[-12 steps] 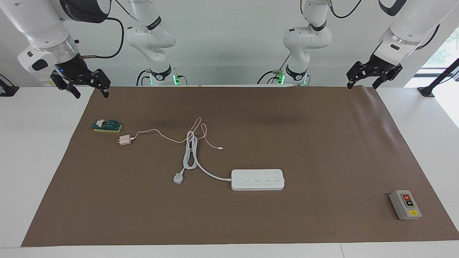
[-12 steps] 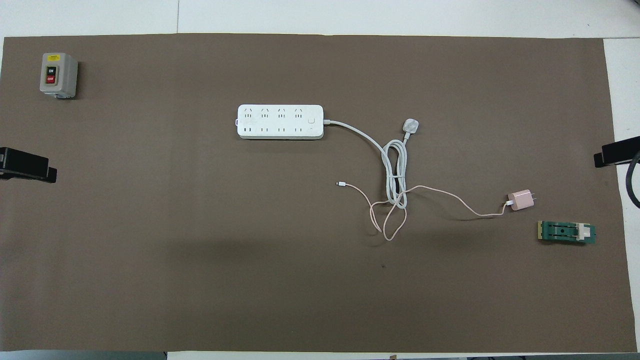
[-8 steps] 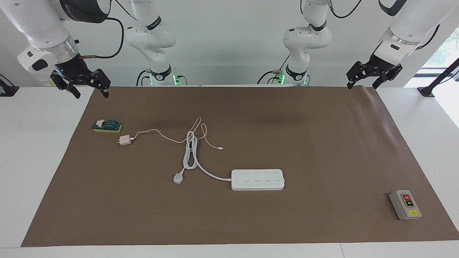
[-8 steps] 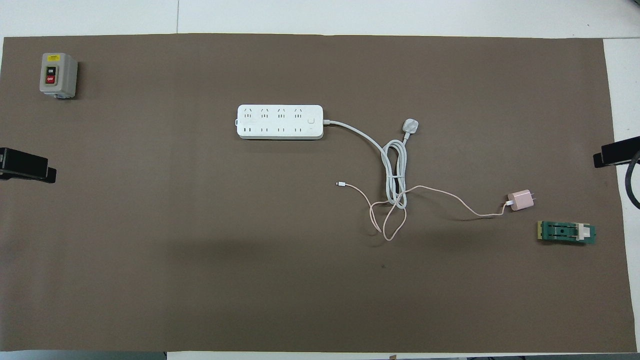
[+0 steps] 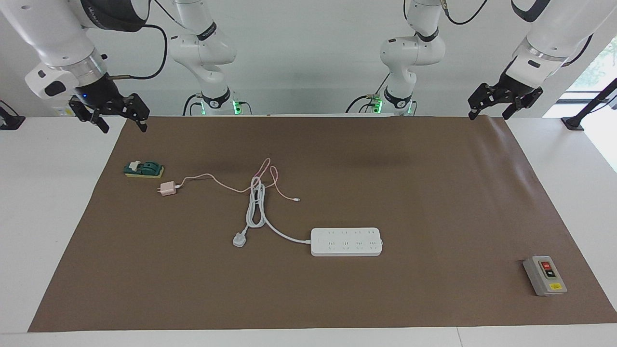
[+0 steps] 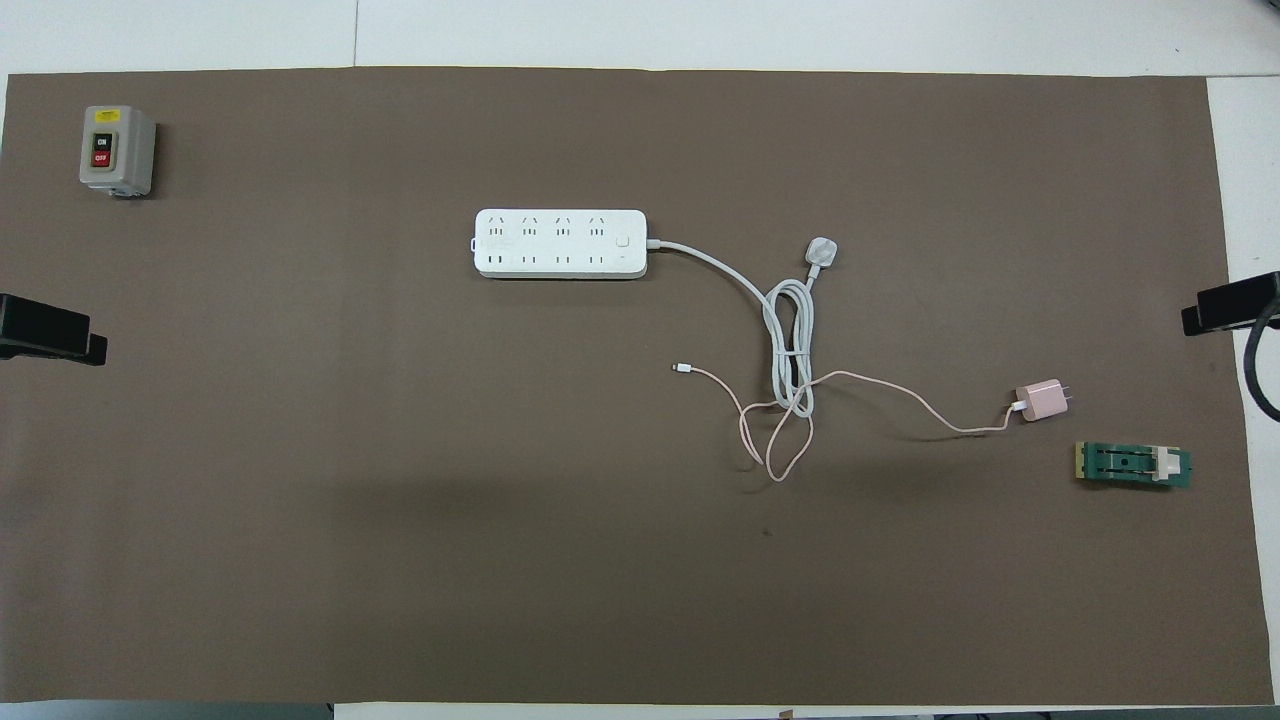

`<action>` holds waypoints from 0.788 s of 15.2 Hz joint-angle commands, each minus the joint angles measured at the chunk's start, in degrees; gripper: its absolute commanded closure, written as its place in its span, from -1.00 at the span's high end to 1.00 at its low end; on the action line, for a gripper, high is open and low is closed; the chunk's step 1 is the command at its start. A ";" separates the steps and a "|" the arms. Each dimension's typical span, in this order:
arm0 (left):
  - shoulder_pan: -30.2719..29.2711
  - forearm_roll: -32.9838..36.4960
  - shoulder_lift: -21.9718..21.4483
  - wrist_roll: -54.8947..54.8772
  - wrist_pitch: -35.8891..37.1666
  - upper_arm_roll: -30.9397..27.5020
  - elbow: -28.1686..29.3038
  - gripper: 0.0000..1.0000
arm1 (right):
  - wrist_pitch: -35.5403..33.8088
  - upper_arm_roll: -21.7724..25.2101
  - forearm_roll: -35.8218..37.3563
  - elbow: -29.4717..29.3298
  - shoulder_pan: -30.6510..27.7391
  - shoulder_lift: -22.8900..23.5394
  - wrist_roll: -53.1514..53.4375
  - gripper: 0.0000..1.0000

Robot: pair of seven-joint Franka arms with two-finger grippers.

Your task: Plug charger into power strip

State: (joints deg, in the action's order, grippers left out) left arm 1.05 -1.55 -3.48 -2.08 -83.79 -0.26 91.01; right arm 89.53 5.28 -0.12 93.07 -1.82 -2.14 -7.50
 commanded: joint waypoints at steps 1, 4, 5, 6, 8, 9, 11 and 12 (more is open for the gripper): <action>0.09 0.06 1.45 0.05 -0.23 0.35 -0.83 1.00 | -1.11 -0.44 -0.23 -0.08 -0.20 0.12 0.73 1.00; 0.18 -0.03 2.51 -0.03 -0.14 0.44 -0.66 1.00 | -1.02 -0.01 -0.23 -0.08 -1.08 0.21 0.91 1.00; 0.18 0.06 2.60 -0.03 -0.23 0.44 -0.66 1.00 | -1.02 0.00 -0.23 -0.08 -1.69 0.21 0.91 1.00; 0.18 0.06 2.60 -0.03 -0.41 0.44 -0.66 1.00 | -1.02 0.00 -0.23 -0.08 -2.22 0.21 1.08 1.00; 0.44 0.14 3.12 -0.03 -1.37 0.79 -0.74 1.00 | -0.41 0.08 -1.37 -0.17 -3.53 0.21 1.17 1.00; 1.23 0.15 3.13 -0.03 -1.29 0.79 -0.74 1.00 | -0.41 0.08 -1.55 -0.17 -3.63 0.29 2.65 1.00; 1.50 0.06 3.04 -0.03 -1.20 0.79 -0.92 1.00 | -0.23 -0.26 -1.99 -0.35 -3.10 0.29 14.19 1.00; 1.15 -0.38 3.04 -0.03 -1.37 0.70 -1.27 1.00 | -0.14 -0.44 -3.47 -0.35 -3.01 0.29 21.92 1.00</action>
State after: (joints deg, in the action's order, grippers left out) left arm 1.76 -1.61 -0.81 -2.12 -84.67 0.98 90.97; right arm 89.12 5.75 -1.46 93.11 -4.65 -2.12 2.95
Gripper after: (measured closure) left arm 0.000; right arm 0.000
